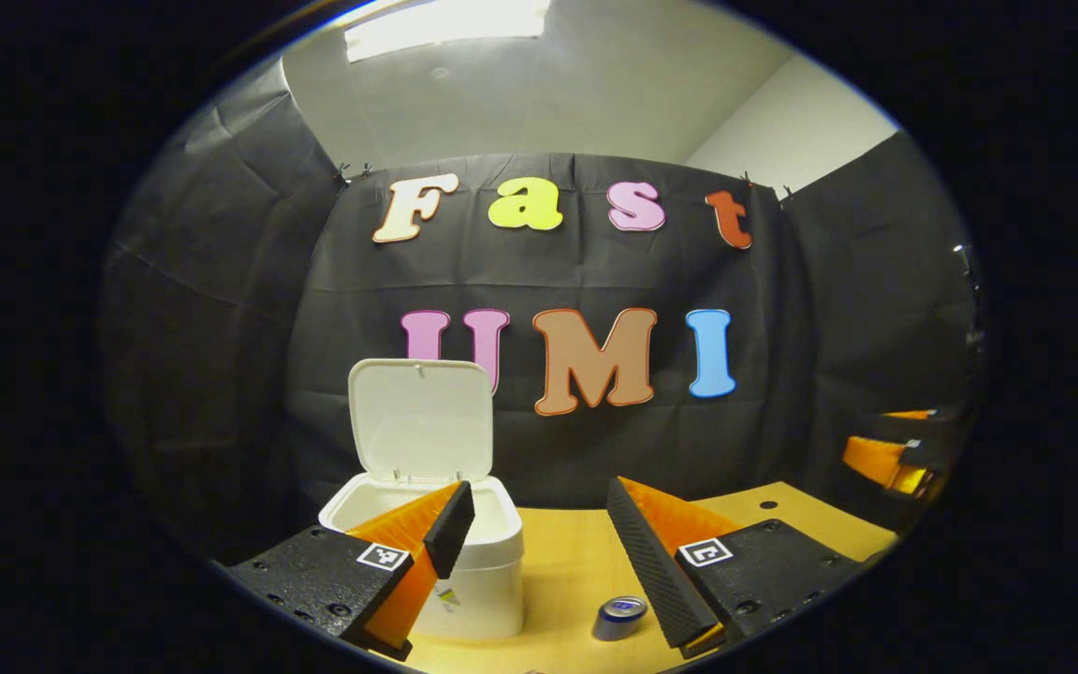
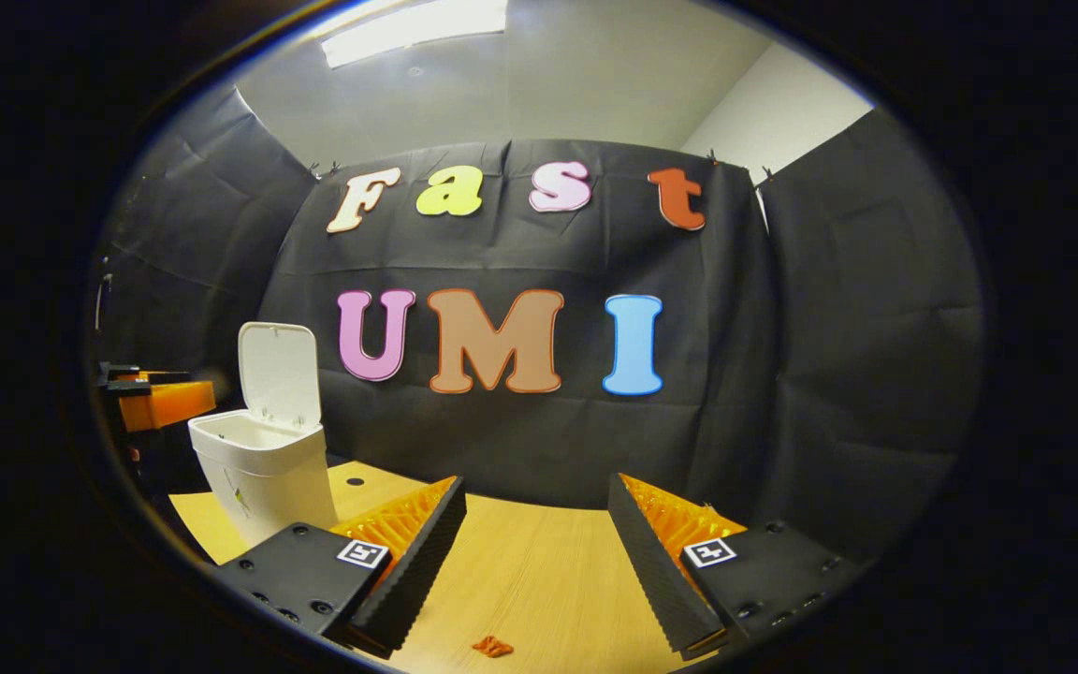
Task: Press the lid of the desktop garbage bin to open it, pick up the crumpled paper on the desktop and throw it into the bin, then pick up the pop can on the desktop and drop it into the bin, and finally close the garbage bin lid.
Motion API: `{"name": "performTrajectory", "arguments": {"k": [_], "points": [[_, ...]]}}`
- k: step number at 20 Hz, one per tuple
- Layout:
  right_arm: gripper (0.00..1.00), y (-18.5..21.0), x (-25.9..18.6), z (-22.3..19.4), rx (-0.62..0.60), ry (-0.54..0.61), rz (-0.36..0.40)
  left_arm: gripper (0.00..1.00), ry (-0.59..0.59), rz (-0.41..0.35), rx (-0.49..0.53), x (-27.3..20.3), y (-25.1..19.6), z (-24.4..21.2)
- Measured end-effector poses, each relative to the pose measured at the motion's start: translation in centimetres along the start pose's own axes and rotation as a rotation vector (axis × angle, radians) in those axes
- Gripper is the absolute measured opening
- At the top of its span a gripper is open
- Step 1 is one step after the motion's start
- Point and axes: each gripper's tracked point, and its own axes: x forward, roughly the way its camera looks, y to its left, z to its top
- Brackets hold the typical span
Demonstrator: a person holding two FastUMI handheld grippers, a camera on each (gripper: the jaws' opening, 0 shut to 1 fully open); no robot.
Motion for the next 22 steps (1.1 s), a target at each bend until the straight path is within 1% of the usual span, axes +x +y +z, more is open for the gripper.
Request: {"name": "performTrajectory", "arguments": {"k": [1, 2, 3, 5, 8, 13, 15, 18, 20, 22], "points": [[0.98, 0.3, 0.9, -1.2, -0.002, 0.040, 0.010, 0.92, 0.003, -0.002, 0.006, -0.4, -0.3, -0.3], [0.98, 0.5, 1.7, -3.0, -0.011, 0.094, 0.019, 0.93, 0.013, 0.005, 0.022, -0.8, -0.2, -0.5], [0.98, 0.9, 2.3, -4.7, -0.019, 0.142, 0.035, 0.92, 0.016, 0.008, 0.034, -1.2, -0.2, -0.5], [0.99, 1.8, 3.1, -7.3, -0.034, 0.206, 0.064, 0.92, 0.024, 0.017, 0.048, -2.0, 0.1, -0.5], [0.99, 3.0, 4.7, -11.7, -0.062, 0.300, 0.101, 0.92, 0.039, 0.065, 0.048, -3.4, 1.6, -0.6], [0.99, 4.7, 4.8, -21.2, -0.160, 0.557, 0.165, 0.93, 0.089, 0.136, 0.066, -5.2, 3.6, -1.6], [1.00, 4.5, 4.4, -24.3, -0.177, 0.633, 0.167, 0.93, 0.112, 0.156, 0.078, -5.9, 4.1, -2.2], [1.00, 4.9, 4.6, -28.0, -0.155, 0.726, 0.171, 0.93, 0.121, 0.173, 0.104, -7.0, 4.4, -1.9], [1.00, 4.0, 4.5, -30.0, -0.154, 0.786, 0.161, 0.93, 0.128, 0.180, 0.116, -7.5, 4.6, -1.9], [1.00, 3.9, 4.6, -31.5, -0.149, 0.821, 0.157, 0.93, 0.139, 0.188, 0.119, -7.8, 4.8, -2.0]]}}
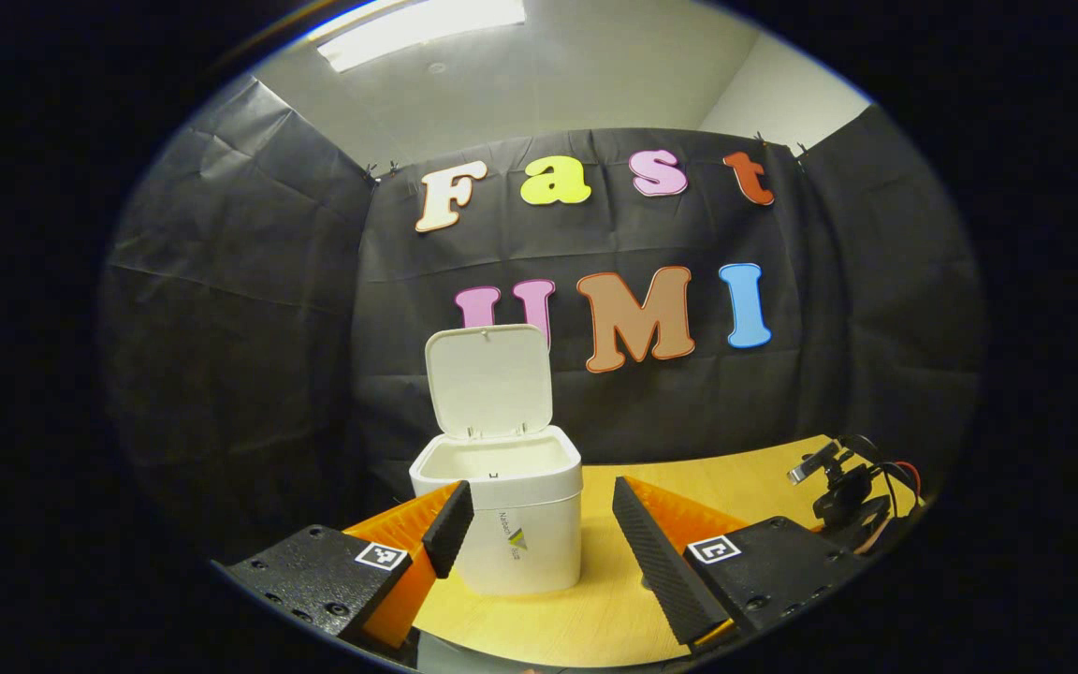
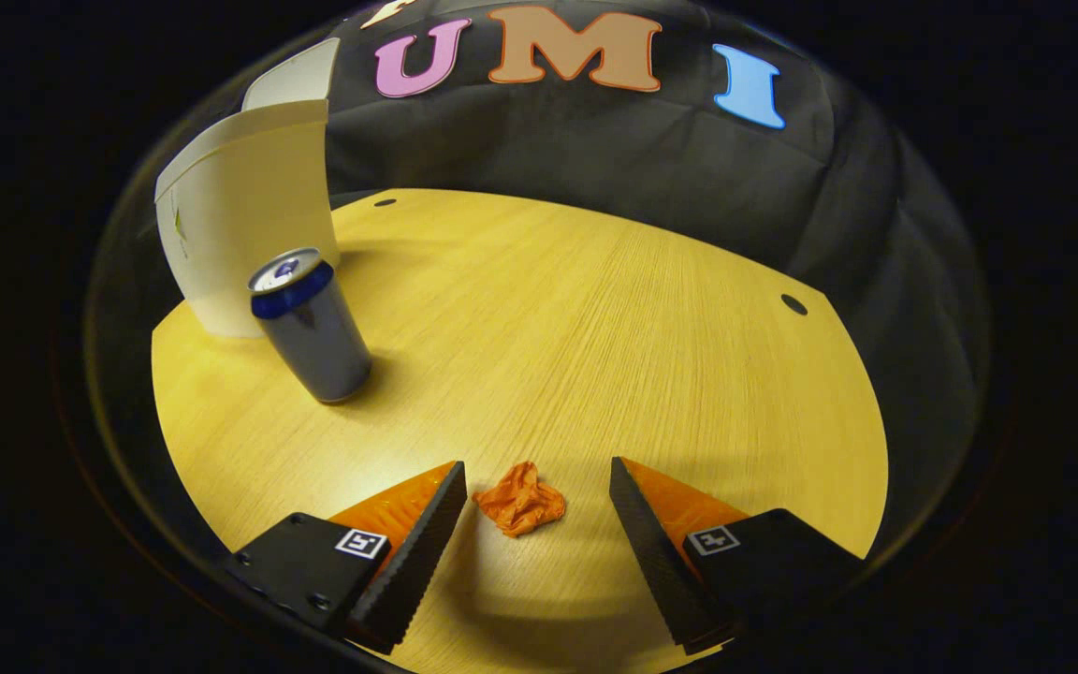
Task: Press the lid of the desktop garbage bin to open it, pick up the crumpled paper on the desktop and throw it into the bin, then pick up the pop can on the desktop and drop it into the bin, and finally close the garbage bin lid.
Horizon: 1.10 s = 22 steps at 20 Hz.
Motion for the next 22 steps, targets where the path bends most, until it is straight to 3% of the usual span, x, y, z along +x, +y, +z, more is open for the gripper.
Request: {"name": "performTrajectory", "arguments": {"k": [7, 10, 15, 16, 17, 20, 22], "points": [[0.96, 0.5, 1.1, -0.2, 0.079, 0.018, 0.043, 0.93, 0.025, 0.000, 0.007, -0.3, -0.1, -0.3], [0.75, 1.1, 1.4, -0.8, 0.073, 0.025, 0.038, 0.92, 0.030, -0.016, 0.015, -0.5, -0.4, -0.5], [0.73, 0.9, 0.6, -1.3, 0.096, -0.035, 0.049, 0.93, 0.041, -0.032, 0.018, -0.3, -0.7, -0.6], [0.49, 0.9, 0.5, -1.4, 0.098, -0.051, 0.067, 0.93, 0.044, -0.034, 0.018, -0.2, -0.7, -0.7], [0.47, 0.8, 0.5, -1.5, 0.105, -0.059, 0.077, 0.93, 0.047, -0.037, 0.017, -0.2, -0.7, -0.8], [0.26, 1.3, 0.4, -1.6, 0.159, -0.056, 0.120, 0.93, 0.052, -0.043, 0.010, -0.2, -0.7, -0.9], [0.26, 1.3, 0.4, -1.5, 0.186, -0.047, 0.150, 0.93, 0.052, -0.050, 0.006, 0.0, -0.8, -0.8]]}}
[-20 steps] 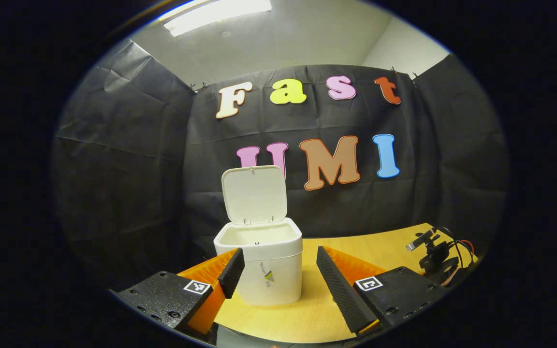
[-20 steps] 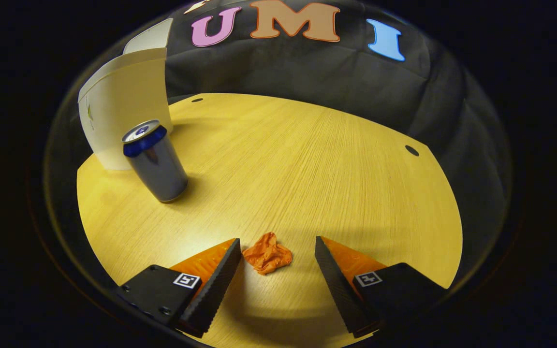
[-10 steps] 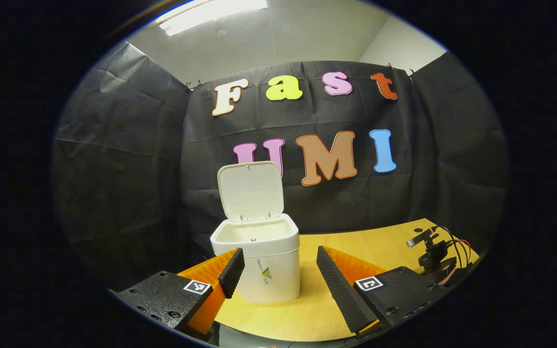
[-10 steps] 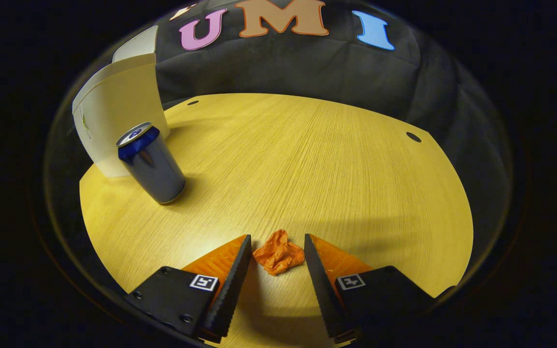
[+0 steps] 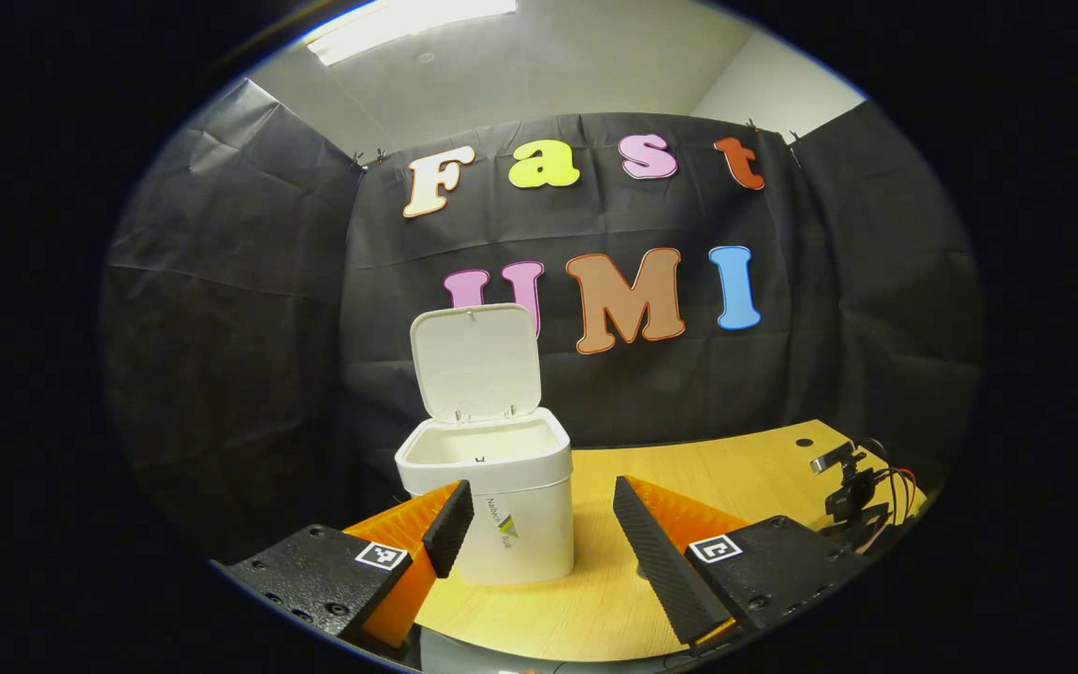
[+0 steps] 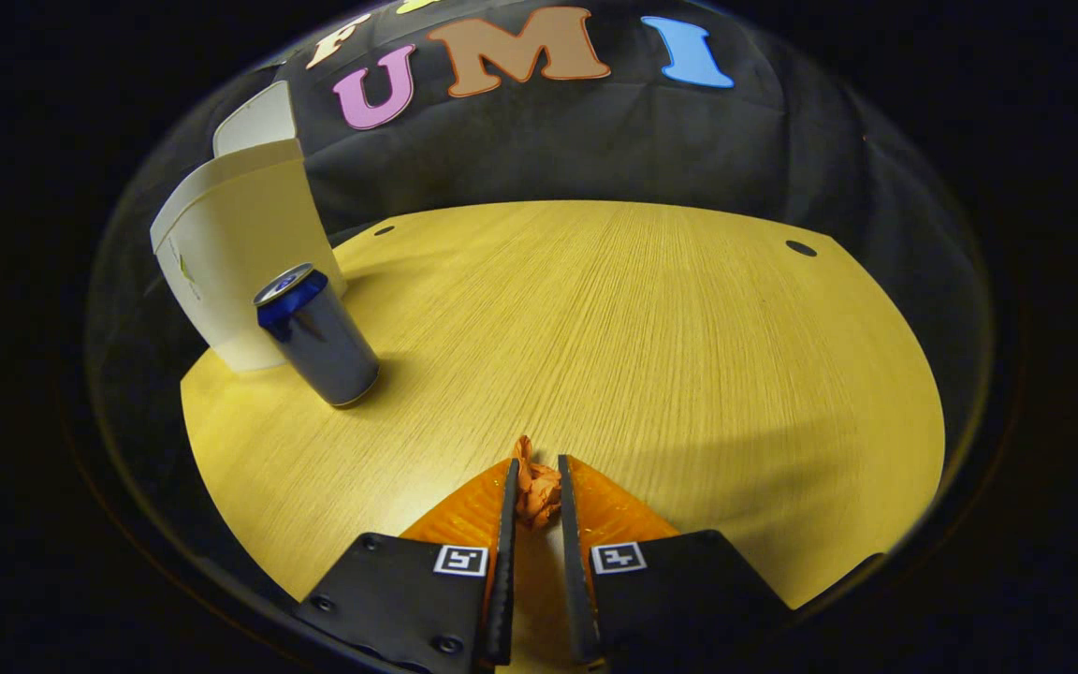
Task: Press the lid of the desktop garbage bin to open it, pick up the crumpled paper on the desktop and throw it into the bin, then pick up the pop can on the desktop and drop it into the bin, and finally close the garbage bin lid.
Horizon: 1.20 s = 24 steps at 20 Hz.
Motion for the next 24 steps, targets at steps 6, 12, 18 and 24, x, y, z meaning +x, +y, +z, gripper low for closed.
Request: {"name": "performTrajectory", "arguments": {"k": [6, 12, 18, 24], "points": [[0.26, -0.2, -1.7, 1.8, 0.029, -0.055, 0.001, 0.93, 0.006, -0.026, 0.006, 0.4, -0.3, -0.1], [0.25, 2.1, -9.0, 10.6, -0.020, -0.273, 0.070, 0.93, 0.012, -0.039, -0.006, 1.1, 0.2, -0.4], [0.25, 9.2, -14.8, 20.7, -0.063, -0.474, 0.180, 0.93, 0.005, -0.025, -0.028, 1.4, 2.2, -0.6], [0.24, 17.6, -17.6, 26.3, -0.153, -0.587, 0.279, 0.93, 0.016, 0.019, -0.053, 1.1, 6.1, -1.6]]}}
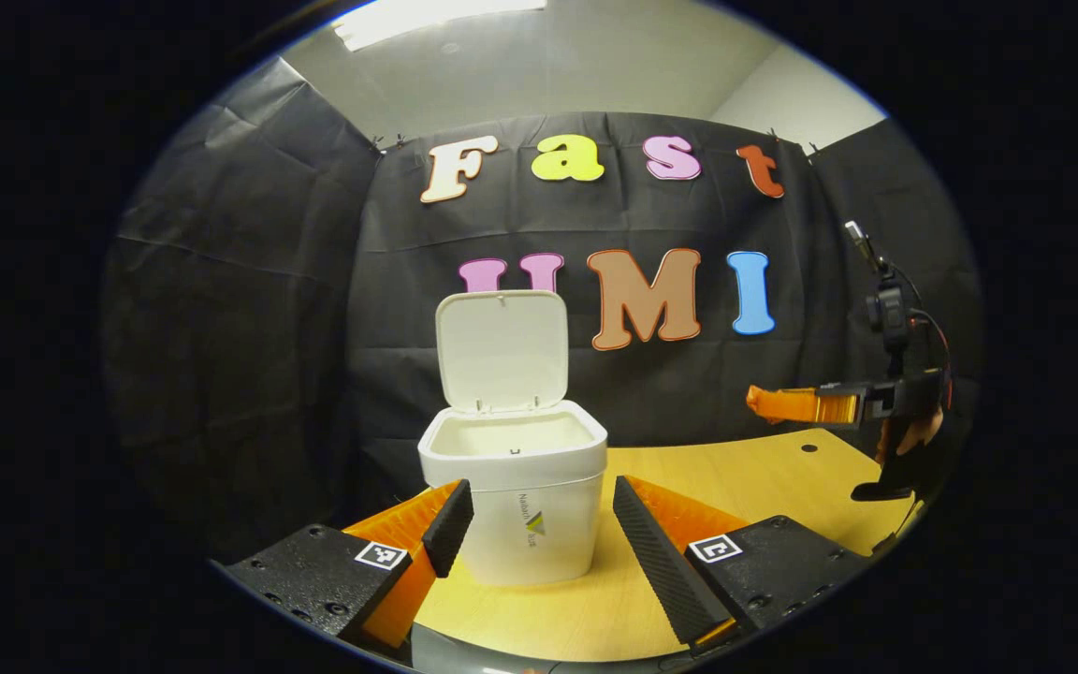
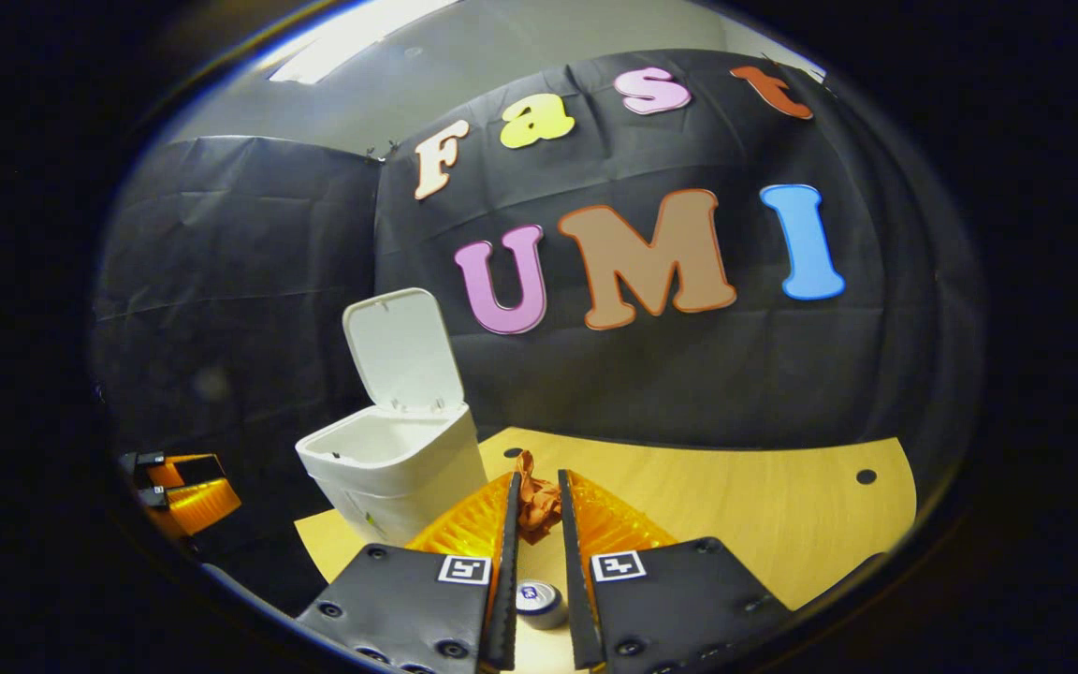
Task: Press the lid of the desktop garbage bin to open it, pick up the crumpled paper on the desktop and throw it into the bin, then pick up the pop can on the desktop and drop it into the bin, and finally close the garbage bin lid.
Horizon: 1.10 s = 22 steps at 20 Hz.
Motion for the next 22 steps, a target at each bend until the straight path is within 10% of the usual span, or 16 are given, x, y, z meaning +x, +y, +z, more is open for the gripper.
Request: {"name": "performTrajectory", "arguments": {"k": [19, 22], "points": [[0.27, 18.1, 15.9, -0.9, -0.108, 0.070, 0.214, 0.93, 0.052, 0.221, -0.060, -2.3, 13.4, -4.0], [1.00, 18.1, 15.6, -0.4, -0.125, 0.044, 0.193, 0.93, 0.051, 0.231, -0.063, -2.6, 13.7, -4.2]]}}
